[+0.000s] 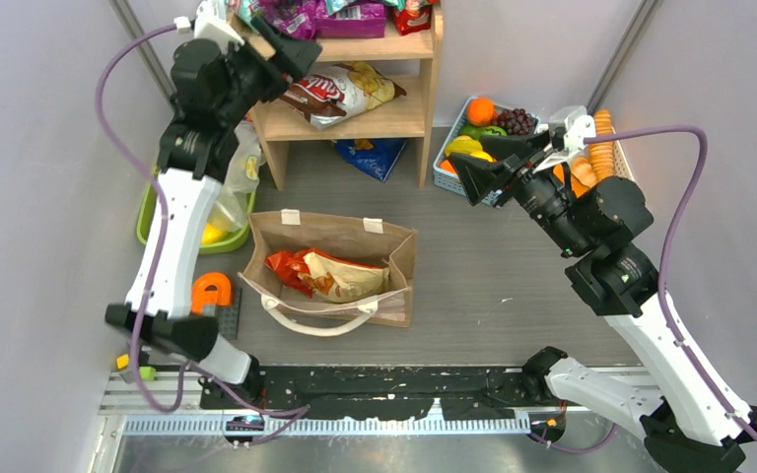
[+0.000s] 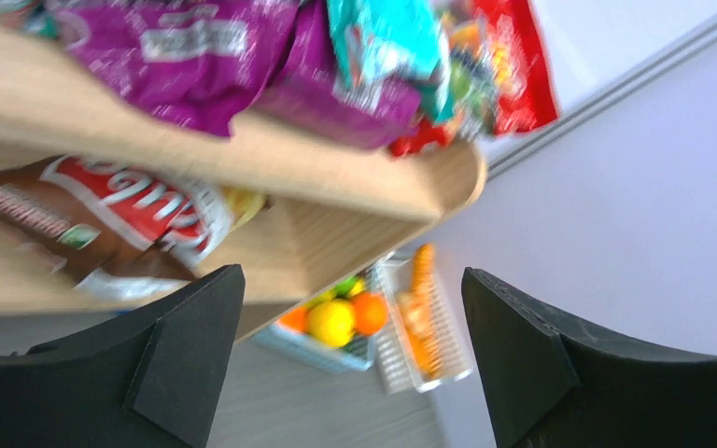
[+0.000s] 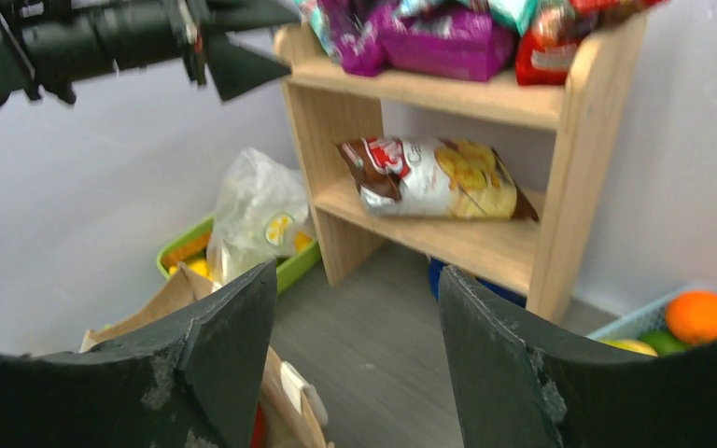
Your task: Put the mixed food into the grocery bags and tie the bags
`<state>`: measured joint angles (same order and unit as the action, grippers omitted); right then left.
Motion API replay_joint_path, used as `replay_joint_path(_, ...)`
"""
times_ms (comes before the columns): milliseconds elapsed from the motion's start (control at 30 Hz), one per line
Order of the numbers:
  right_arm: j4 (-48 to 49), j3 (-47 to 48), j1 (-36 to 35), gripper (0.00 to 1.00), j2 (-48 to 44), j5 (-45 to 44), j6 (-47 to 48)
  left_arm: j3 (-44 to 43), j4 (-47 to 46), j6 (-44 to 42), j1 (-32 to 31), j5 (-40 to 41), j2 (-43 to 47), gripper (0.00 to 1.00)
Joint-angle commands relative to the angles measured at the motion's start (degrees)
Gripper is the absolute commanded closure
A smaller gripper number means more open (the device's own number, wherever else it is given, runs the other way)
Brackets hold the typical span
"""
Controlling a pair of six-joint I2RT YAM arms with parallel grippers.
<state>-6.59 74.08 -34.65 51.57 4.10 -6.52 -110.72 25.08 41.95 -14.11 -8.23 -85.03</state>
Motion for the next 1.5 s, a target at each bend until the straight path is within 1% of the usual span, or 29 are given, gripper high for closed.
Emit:
replay_joint_path(0,-2.8,-2.3,0.2,0.29,-2.7,-5.5,-1.2,-11.3,-11.4,17.3,0.8,-1.9,-8.0,0.1)
replay_joint_path(100,-2.6,-3.5,0.1,0.29,-4.1,-7.1,-1.3,-16.8,-12.9,25.6,1.6,-3.5,-13.6,0.1)
replay_joint_path(233,-2.5,-3.6,0.2,0.29,-3.9,-7.7,-0.6,-18.5,-15.7,32.5,1.8,-3.7,-17.9,0.12)
replay_joint_path(500,-1.4,-3.8,0.2,0.29,-3.4,-7.4,0.2,-21.8,-16.6,34.8,1.9,-1.7,-22.8,0.14)
replay_joint_path(633,-1.3,-3.8,0.2,0.29,-3.2,-7.6,1.0,-24.5,-17.7,36.6,1.8,-2.5,-25.5,0.17)
replay_joint_path(767,-1.3,-3.7,0.2,0.29,-2.6,-7.8,1.4,-24.7,-20.1,39.2,1.8,-3.1,-27.3,0.25)
replay_joint_path(1033,-1.1,-3.1,0.2,0.29,-1.7,-7.5,1.6,-27.0,-21.2,41.2,1.2,-2.4,-30.1,0.39)
replay_joint_path(1200,-1.1,-3.1,0.2,0.29,-1.5,-7.6,1.7,-27.1,-23.0,42.8,0.9,-2.4,-31.3,0.52)
replay_joint_path(1300,-1.1,-3.2,0.2,0.29,-1.3,-7.6,1.8,-27.2,-23.6,44.9,0.8,-3.0,-32.3,0.54)
replay_joint_path(1367,-1.1,-3.2,0.2,0.29,-1.4,-7.6,1.7,-27.4,-24.7,47.2,0.8,-4.0,-33.4,0.64)
replay_joint_path(1467,-1.1,-3.2,0.2,0.29,-1.4,-7.5,1.6,-28.2,-24.7,46.9,0.8,-4.3,-33.7,0.83)
